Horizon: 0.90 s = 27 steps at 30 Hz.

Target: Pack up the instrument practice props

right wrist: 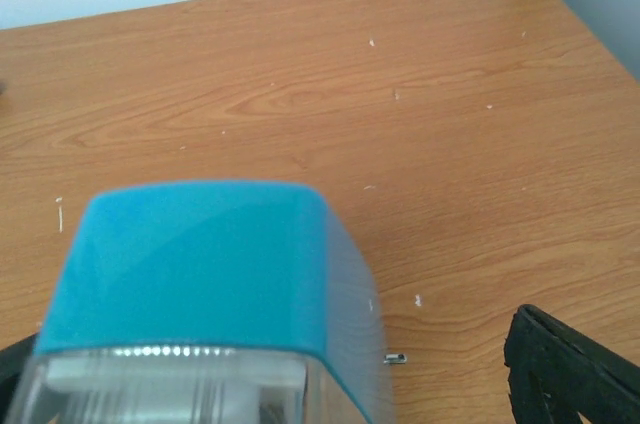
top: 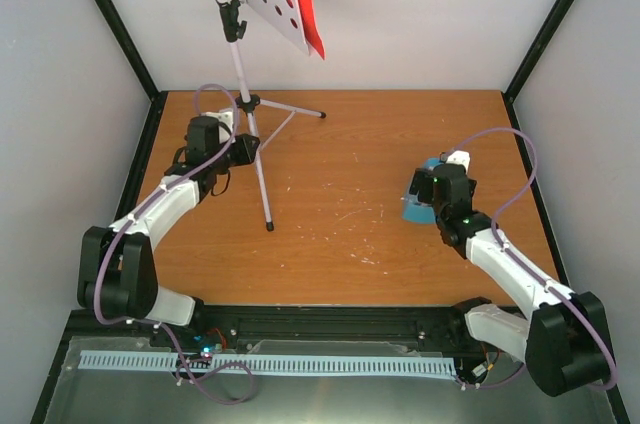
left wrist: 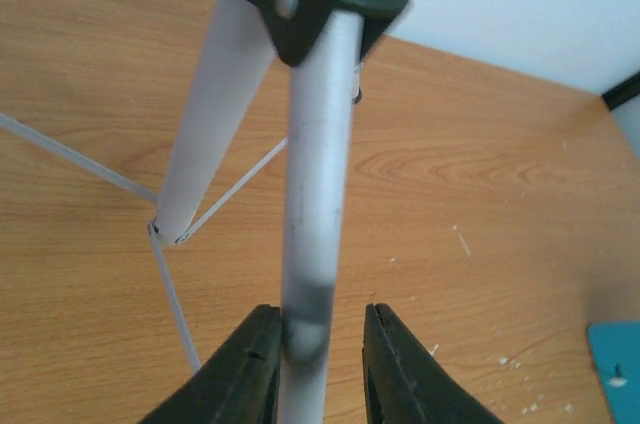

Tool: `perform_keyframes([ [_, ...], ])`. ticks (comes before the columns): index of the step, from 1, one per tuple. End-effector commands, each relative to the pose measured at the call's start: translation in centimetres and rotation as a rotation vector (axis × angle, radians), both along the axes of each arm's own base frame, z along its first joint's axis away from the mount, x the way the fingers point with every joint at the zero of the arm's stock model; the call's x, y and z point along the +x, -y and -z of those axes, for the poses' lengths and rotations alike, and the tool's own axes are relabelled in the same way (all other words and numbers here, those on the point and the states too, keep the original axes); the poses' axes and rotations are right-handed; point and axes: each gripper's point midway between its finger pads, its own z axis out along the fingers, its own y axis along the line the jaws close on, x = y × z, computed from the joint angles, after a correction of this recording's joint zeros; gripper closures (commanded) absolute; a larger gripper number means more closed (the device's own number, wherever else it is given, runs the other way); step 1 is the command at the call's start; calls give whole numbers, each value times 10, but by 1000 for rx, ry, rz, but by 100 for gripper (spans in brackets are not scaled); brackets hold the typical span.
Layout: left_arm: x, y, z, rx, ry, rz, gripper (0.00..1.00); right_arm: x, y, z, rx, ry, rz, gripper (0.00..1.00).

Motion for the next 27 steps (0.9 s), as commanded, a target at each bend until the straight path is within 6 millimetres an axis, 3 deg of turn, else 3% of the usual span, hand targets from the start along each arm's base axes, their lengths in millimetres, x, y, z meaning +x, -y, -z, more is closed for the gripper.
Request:
perform_keyframes([
  [1,10,3,-19,39,100,47,85,1,14,-29,-15,36,46,3],
  [3,7,3,-16,49,92,54,95,0,14,-38,-21,51,33,2],
  [5,2,4,-19,54,104,73,100,-3,13,-47,-25,64,21,2],
  [10,-24,9,-12,59,101,144,100,-11,17,-76,-27,112,19,0],
  [17,-68,38,-15,-14,101,357,100,-27,4,-120,32,220,-74,0],
  [21,-66,29,-9,9,81,290,98,-33,-8,-130,74,263,-152,0],
  [27,-33,3,-28,-12,83,55,33,-44,-16,-126,108,244,-203,0],
])
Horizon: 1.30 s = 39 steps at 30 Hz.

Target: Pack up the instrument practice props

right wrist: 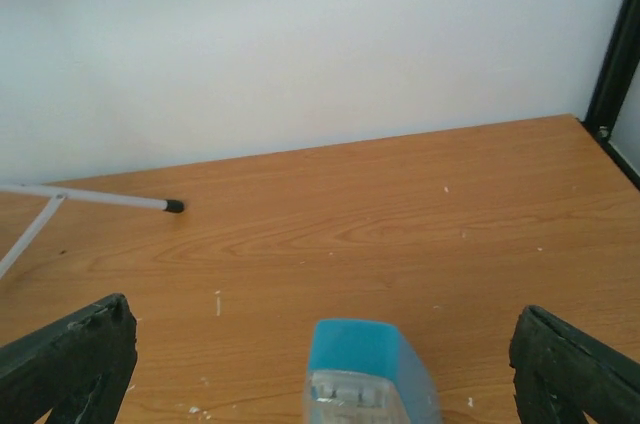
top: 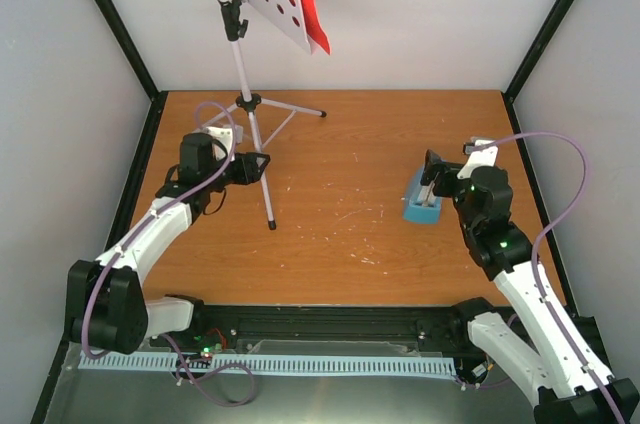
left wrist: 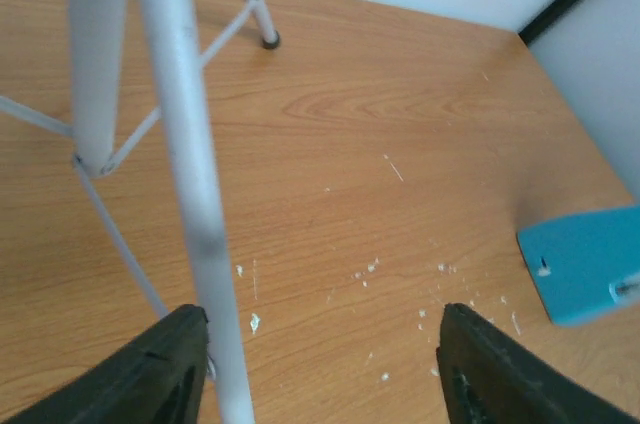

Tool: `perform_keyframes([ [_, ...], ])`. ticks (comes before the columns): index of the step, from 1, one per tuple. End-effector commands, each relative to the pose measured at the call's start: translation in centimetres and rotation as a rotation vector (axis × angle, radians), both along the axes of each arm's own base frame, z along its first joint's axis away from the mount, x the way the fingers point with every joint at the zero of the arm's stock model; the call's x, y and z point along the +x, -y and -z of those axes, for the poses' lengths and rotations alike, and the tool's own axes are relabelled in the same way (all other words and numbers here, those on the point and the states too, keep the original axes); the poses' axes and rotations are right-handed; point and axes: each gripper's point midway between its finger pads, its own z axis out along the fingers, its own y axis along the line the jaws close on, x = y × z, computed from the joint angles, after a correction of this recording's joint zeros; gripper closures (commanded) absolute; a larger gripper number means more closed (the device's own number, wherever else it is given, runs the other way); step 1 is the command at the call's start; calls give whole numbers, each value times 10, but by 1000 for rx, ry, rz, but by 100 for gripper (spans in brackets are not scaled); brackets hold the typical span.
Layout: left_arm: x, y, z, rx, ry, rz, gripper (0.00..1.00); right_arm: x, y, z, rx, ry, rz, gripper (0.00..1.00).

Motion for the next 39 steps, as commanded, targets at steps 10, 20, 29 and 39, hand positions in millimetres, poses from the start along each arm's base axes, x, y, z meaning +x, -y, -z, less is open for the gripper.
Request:
perform_keyframes([
  [10,73,-22,-22,-34,33,-222,36,-18,-11,20,48,-90,-82,0],
  [20,83,-14,7,-11,-5,-176,63,-20,-17,26,63,-120,-108,0],
  [29,71,0,22,21,3,-46,100,-22,-25,18,90,-106,-154,0],
  [39,-6,67,29,-3,-3,279,100,-29,-48,-10,178,-36,-286,0],
])
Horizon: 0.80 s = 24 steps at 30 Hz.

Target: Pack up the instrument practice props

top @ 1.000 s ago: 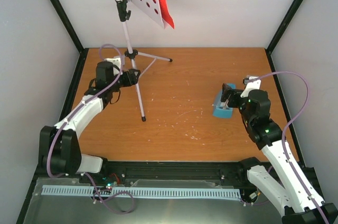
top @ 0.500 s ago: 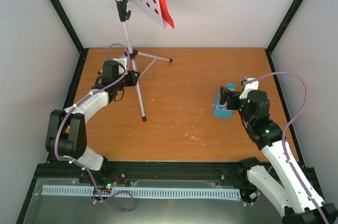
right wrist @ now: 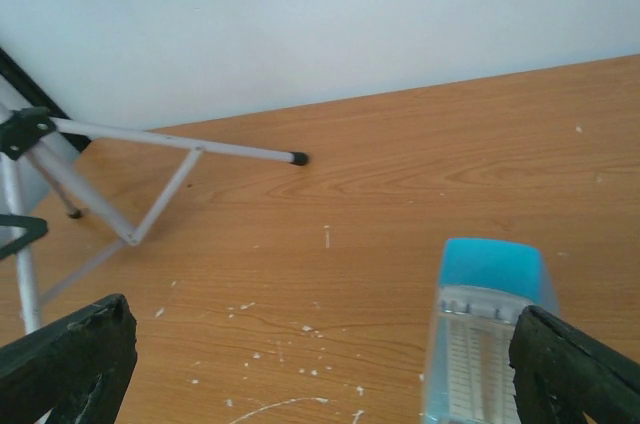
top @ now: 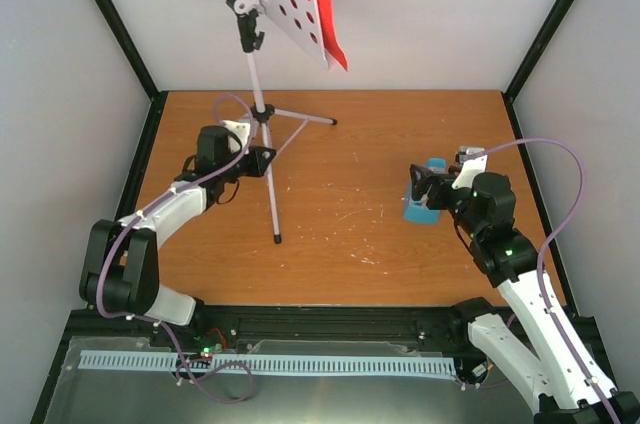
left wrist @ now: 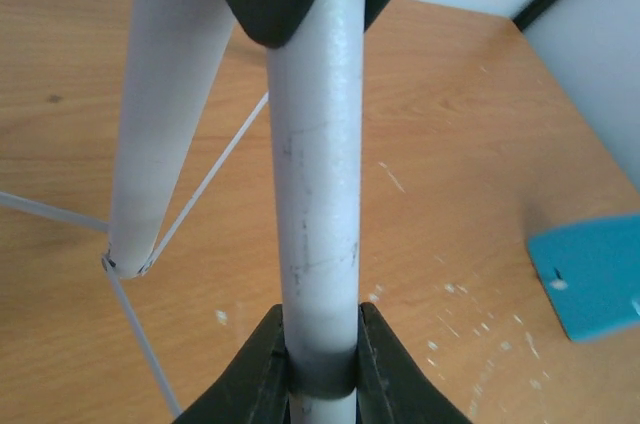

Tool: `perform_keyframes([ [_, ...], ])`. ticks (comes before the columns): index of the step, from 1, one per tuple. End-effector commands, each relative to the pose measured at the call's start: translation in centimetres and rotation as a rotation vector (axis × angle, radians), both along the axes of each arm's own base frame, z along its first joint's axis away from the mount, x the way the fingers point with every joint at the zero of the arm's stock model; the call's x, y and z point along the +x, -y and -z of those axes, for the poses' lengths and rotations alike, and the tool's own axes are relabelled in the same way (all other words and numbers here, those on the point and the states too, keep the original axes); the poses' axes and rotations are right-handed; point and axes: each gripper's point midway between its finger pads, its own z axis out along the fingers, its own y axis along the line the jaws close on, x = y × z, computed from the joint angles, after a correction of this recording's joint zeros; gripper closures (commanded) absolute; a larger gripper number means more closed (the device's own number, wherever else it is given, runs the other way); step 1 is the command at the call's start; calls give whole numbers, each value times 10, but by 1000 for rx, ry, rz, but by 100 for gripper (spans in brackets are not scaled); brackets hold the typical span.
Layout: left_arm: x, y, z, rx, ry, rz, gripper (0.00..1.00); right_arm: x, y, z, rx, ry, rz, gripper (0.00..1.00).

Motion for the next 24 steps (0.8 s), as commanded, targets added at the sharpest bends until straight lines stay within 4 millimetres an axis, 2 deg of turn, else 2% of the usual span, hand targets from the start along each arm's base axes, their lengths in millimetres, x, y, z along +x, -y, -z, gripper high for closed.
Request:
perform_keyframes([
  [1,-61,60,5,-12,3,319,100,-3,-15,-23,57,50,-86,0],
  [5,-97,81,3,-82,0,440,100,-4,-26,-22,92,40,-142,0],
  [8,-127,100,3,-107,-10,587,100,-11,-45,-28,122,67,-263,0],
  [13,-143,121,9,-84,-39,643,99,-14,-70,-34,152,104,-420,0],
  [16,-143,123,6,-95,-33,645,97,-14,-82,-39,144,143,-505,0],
  [17,-142,124,5,-99,-28,639,94,-13,-87,-41,147,154,-535,0],
  [18,-140,123,2,-101,-22,629,83,-12,-93,-44,152,169,-569,0],
  [20,-134,121,-6,-103,0,586,43,-10,-102,-53,172,198,-631,0],
  [21,-131,119,-14,-105,21,556,29,-7,-107,-57,184,203,-657,0],
  [22,-127,115,-24,-107,51,519,20,-6,-112,-62,194,213,-686,0],
  [24,-123,107,-46,-115,115,452,10,-3,-122,-70,199,230,-733,0],
])
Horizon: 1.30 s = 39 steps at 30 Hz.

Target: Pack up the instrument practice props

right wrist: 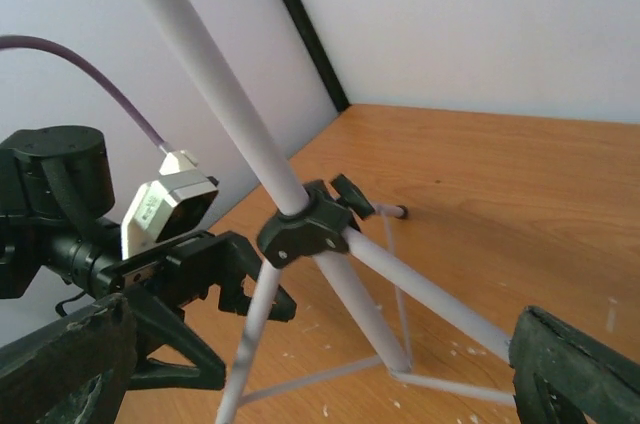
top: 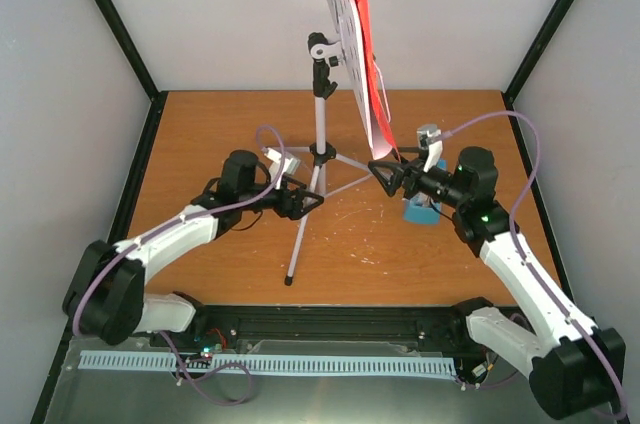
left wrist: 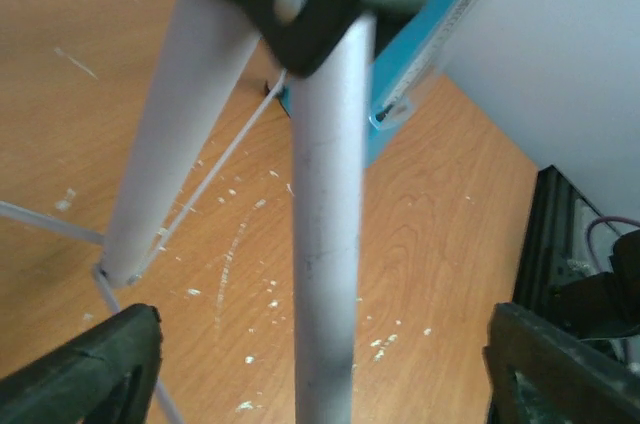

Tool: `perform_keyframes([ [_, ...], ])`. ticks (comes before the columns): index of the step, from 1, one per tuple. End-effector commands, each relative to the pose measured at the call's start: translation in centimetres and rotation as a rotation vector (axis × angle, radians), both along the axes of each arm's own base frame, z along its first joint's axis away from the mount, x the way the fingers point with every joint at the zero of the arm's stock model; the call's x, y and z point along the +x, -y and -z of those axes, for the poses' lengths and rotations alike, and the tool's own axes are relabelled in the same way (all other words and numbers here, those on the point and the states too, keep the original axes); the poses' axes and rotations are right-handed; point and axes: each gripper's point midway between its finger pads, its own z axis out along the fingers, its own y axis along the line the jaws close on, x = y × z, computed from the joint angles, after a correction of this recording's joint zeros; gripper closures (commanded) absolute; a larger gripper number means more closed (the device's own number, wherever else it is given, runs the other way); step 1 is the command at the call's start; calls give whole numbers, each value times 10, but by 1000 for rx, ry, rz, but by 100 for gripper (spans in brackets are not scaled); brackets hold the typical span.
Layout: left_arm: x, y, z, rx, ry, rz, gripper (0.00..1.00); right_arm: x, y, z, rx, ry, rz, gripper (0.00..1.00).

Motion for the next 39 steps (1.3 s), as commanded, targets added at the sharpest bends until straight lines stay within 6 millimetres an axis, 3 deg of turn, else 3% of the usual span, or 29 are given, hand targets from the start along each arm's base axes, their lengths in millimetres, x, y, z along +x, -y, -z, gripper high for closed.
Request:
perform_keyframes([
  [1,8,-13,-56,-68,138,-131,6,-4,-29,-47,57,150,-175,0],
  [3,7,-20,-81,-105,186,-175,1,-3,-42,-51,46,179,-217,0],
  [8,11,-42,-144,-194,270,-209,1,5,-77,-53,35,197,-352,0],
  [13,57,-110,-179,-137,272,-377,1,21,-103,-60,28,242,-430,0],
  [17,72,-153,-201,-18,399,-520,1,38,-116,-60,23,251,-460,2],
  [20,76,-176,-197,86,487,-630,0,45,-129,-54,14,230,-512,9],
  [24,78,-200,-170,178,552,-753,0,48,-143,-46,5,216,-567,24],
  [28,76,-202,-148,205,560,-751,1,49,-149,-37,9,206,-591,39],
  [31,81,-205,-145,223,548,-768,1,47,-153,-34,3,215,-597,53],
  [39,85,-207,-138,243,535,-771,1,41,-163,-49,3,344,-529,88],
])
